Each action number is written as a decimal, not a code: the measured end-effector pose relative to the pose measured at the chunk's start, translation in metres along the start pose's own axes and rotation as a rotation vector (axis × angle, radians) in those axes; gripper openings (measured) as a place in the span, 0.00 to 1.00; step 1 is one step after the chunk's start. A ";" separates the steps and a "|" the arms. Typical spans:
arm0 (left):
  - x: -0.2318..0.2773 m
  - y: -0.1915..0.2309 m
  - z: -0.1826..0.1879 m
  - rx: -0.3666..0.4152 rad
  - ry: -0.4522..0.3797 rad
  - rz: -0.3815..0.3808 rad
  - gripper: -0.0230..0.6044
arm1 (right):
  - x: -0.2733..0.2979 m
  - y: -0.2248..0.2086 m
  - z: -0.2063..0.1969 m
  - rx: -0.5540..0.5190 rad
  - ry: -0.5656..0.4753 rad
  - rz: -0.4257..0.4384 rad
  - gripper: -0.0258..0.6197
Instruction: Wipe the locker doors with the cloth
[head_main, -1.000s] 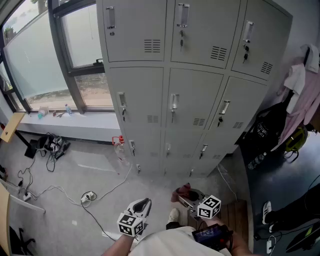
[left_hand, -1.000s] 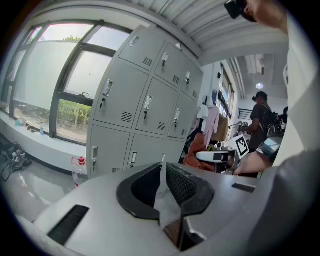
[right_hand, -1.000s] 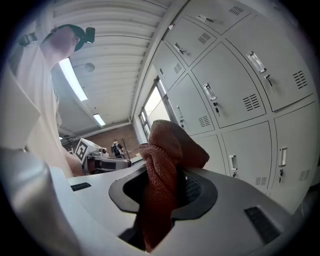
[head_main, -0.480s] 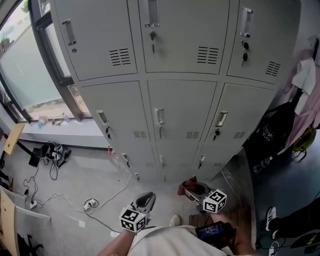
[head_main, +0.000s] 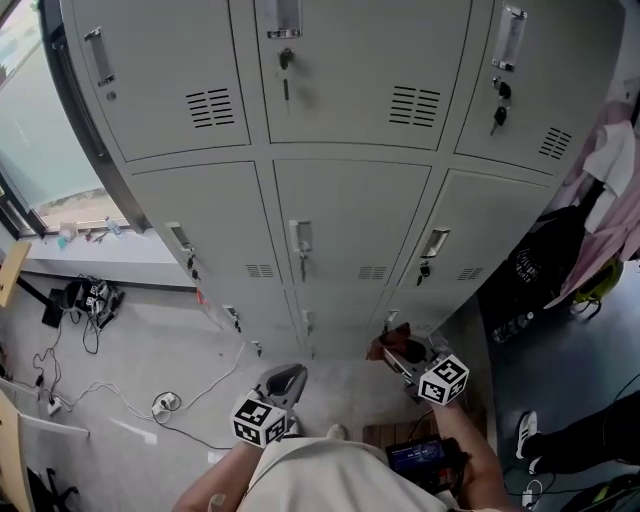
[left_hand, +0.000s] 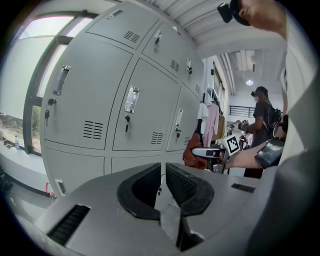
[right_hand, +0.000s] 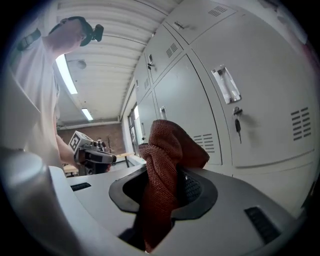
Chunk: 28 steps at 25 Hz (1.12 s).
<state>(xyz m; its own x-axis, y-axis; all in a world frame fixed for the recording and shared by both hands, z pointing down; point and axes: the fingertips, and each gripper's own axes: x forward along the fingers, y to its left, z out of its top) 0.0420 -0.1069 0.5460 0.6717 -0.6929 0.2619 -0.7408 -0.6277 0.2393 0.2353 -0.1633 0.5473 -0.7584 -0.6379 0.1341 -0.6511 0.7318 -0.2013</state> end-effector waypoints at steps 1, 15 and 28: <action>0.004 0.002 0.003 0.004 -0.001 -0.013 0.09 | 0.002 -0.007 0.013 -0.029 -0.005 -0.009 0.22; 0.018 0.041 0.032 0.005 -0.038 -0.091 0.09 | 0.023 -0.049 0.322 -0.425 -0.265 -0.403 0.22; 0.017 0.055 0.023 -0.011 -0.015 -0.122 0.09 | 0.042 -0.061 0.360 -0.615 -0.291 -0.813 0.22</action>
<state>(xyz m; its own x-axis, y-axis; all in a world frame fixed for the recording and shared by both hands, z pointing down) 0.0124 -0.1612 0.5421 0.7566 -0.6171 0.2163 -0.6536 -0.7038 0.2783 0.2541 -0.3207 0.2156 -0.1045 -0.9636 -0.2461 -0.9245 0.0029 0.3813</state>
